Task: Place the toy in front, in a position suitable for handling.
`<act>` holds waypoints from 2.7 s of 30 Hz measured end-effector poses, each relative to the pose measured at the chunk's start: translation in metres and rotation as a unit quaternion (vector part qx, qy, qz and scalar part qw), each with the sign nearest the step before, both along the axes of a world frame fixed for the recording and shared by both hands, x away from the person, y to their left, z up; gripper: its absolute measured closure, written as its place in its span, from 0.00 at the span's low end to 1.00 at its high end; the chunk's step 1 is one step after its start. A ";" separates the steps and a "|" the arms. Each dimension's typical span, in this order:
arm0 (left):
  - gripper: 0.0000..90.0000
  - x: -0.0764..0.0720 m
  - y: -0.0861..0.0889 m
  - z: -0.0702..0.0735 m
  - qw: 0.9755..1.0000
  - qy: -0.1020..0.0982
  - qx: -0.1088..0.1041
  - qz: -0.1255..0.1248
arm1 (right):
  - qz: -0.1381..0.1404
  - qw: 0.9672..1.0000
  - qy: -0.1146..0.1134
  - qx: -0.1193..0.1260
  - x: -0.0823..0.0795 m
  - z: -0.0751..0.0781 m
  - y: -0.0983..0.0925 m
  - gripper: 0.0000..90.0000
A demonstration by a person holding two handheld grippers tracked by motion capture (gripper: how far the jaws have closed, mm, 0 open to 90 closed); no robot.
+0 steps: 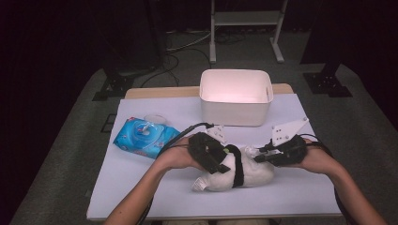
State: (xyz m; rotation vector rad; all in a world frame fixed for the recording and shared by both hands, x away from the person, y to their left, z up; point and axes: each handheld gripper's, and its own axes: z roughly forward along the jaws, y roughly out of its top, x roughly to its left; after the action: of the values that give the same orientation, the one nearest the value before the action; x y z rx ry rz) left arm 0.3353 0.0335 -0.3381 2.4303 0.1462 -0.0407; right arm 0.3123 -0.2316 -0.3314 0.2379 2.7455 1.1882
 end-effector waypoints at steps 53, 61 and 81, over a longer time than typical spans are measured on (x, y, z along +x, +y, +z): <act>0.42 0.026 -0.027 0.001 0.996 0.083 0.000 -0.012 | 0.019 1.000 0.019 -0.010 -0.018 -0.010 -0.007 0.83; 0.72 0.029 -0.030 0.001 0.997 0.071 -0.017 -0.033 | 0.014 1.000 0.010 -0.005 -0.018 -0.006 -0.013 0.83; 0.75 0.044 -0.042 0.022 0.997 0.006 0.031 -0.066 | 0.001 1.000 0.011 -0.004 0.012 -0.005 0.000 0.83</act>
State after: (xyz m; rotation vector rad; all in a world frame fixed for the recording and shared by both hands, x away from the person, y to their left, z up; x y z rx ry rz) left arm 0.3791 -0.0082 -0.3163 2.4995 -0.0076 -0.1125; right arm 0.3242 -0.2317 -0.3366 0.2493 2.7689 1.1821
